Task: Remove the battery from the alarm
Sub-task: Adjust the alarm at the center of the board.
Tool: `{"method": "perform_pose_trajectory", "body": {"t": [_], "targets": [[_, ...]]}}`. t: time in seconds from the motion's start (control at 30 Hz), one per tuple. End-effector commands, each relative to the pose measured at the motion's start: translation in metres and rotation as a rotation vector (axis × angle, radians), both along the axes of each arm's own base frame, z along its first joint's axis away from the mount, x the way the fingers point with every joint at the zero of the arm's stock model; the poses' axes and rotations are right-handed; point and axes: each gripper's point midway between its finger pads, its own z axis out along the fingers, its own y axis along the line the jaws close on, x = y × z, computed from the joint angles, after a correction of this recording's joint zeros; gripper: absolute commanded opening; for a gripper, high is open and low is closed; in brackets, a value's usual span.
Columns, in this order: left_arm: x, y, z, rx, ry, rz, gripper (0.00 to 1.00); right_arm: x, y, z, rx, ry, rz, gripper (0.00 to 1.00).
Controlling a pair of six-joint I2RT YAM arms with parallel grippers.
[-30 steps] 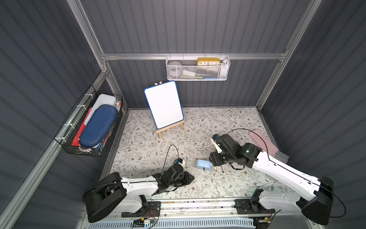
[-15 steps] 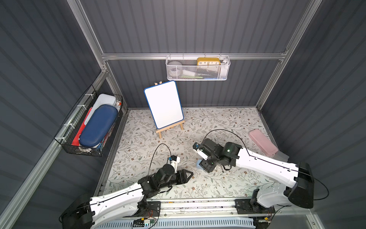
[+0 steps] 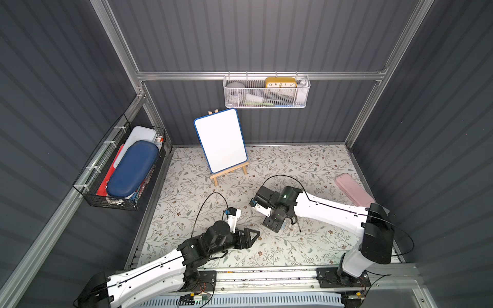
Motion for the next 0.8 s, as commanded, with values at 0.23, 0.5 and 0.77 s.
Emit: {"method": "perform_pose_trajectory", "body": {"t": [0.23, 0.5, 0.77], "targets": [[0.001, 0.004, 0.009, -0.003, -0.041, -0.008, 0.87, 0.01, -0.007, -0.008, -0.031, 0.024, -0.006, 0.71], [0.0, 0.002, 0.007, -0.008, -0.033, -0.016, 0.89, 0.004, -0.003, -0.015, 0.019, 0.096, -0.008, 0.7], [-0.001, 0.004, 0.005, 0.0, -0.025, -0.014, 0.89, 0.017, 0.001, -0.035, -0.01, 0.071, -0.021, 0.67]]}}
